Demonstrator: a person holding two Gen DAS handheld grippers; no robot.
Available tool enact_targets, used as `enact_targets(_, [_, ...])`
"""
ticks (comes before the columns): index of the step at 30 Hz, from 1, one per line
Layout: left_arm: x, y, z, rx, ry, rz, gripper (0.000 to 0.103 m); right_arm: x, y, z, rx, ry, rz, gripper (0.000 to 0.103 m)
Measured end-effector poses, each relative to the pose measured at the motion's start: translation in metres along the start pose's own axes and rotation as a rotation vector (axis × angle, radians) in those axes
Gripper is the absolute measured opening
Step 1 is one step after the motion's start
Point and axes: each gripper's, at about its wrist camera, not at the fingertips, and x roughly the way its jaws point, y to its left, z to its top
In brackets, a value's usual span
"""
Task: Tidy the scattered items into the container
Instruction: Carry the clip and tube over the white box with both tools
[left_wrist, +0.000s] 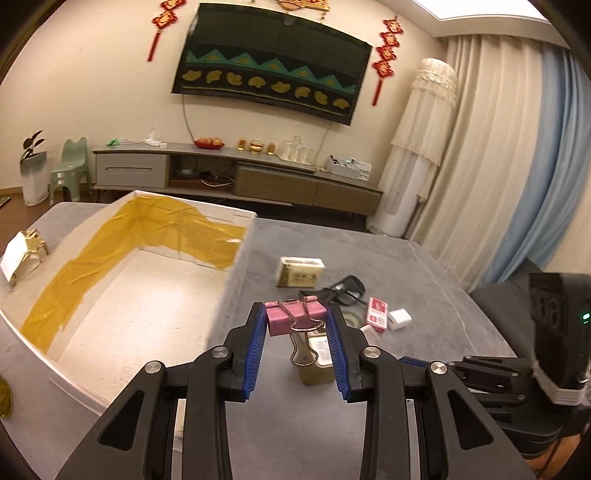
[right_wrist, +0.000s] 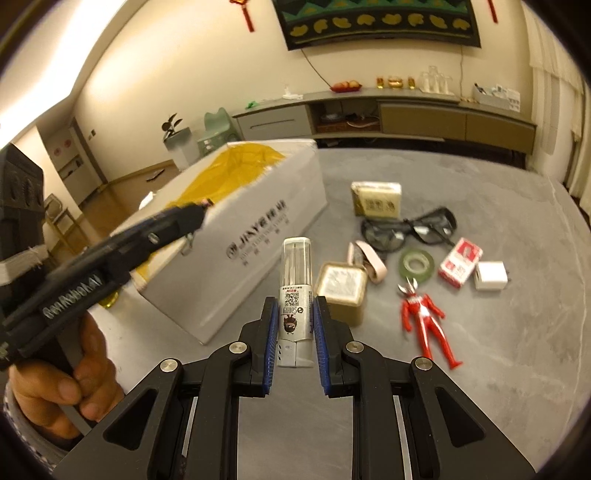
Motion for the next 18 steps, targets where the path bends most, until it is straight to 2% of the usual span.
enact_targets(9, [-0.014, 0.020, 0.010, -0.049, -0.023, -0.006, 0.034, -0.017, 0.032, 0.032, -0.071, -0.034, 0.011, 0.020])
enact_targets(18, [-0.031, 0.025, 0.025, -0.063, -0.056, -0.016, 0.034, -0.020, 0.044, 0.047, -0.092, -0.045, 0.025, 0.020])
